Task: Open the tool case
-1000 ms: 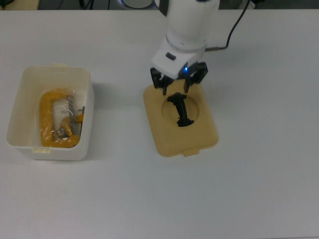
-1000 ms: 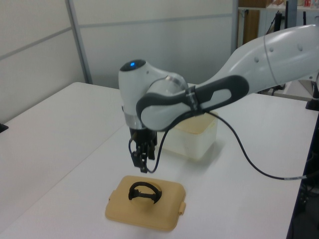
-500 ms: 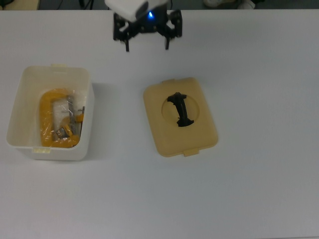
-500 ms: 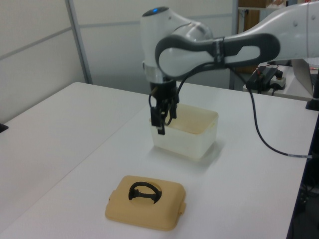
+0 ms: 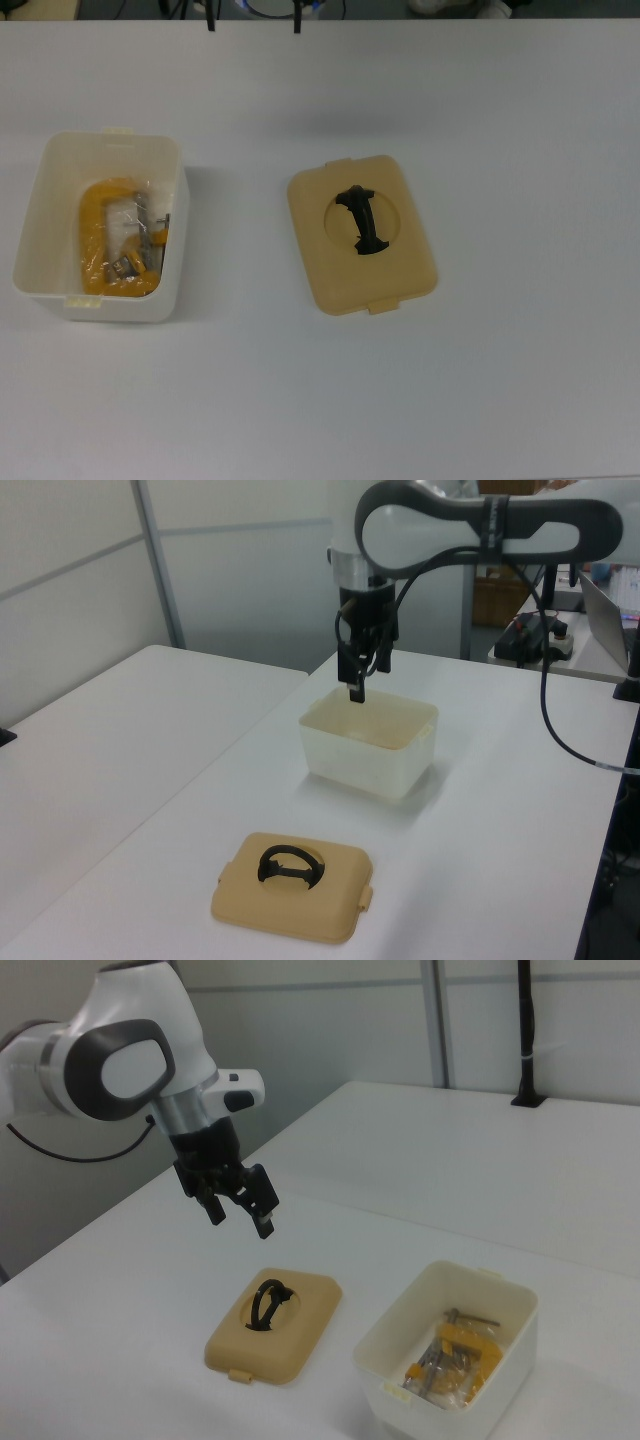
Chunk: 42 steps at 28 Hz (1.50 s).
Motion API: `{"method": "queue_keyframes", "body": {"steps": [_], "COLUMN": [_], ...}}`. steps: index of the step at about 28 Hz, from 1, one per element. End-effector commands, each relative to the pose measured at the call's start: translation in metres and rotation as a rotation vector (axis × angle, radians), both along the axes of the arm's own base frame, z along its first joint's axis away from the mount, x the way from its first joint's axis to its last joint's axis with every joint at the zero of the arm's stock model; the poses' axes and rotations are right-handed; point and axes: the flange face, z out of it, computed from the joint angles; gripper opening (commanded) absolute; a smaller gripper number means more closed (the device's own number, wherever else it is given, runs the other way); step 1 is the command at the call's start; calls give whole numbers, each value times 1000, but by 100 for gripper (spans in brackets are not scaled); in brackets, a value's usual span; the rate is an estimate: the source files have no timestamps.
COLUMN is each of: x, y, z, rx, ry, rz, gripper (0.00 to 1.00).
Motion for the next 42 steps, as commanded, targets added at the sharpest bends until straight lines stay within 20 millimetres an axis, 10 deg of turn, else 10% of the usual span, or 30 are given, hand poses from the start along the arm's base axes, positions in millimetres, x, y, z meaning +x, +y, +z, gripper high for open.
{"method": "queue_keyframes", "body": {"steps": [1, 42], "x": [-15, 3], "y": [-16, -42], "z": [26, 8], "rx": [15, 20], "ry": [-17, 12], "rz": [-19, -77], "gripper": [100, 100]}}
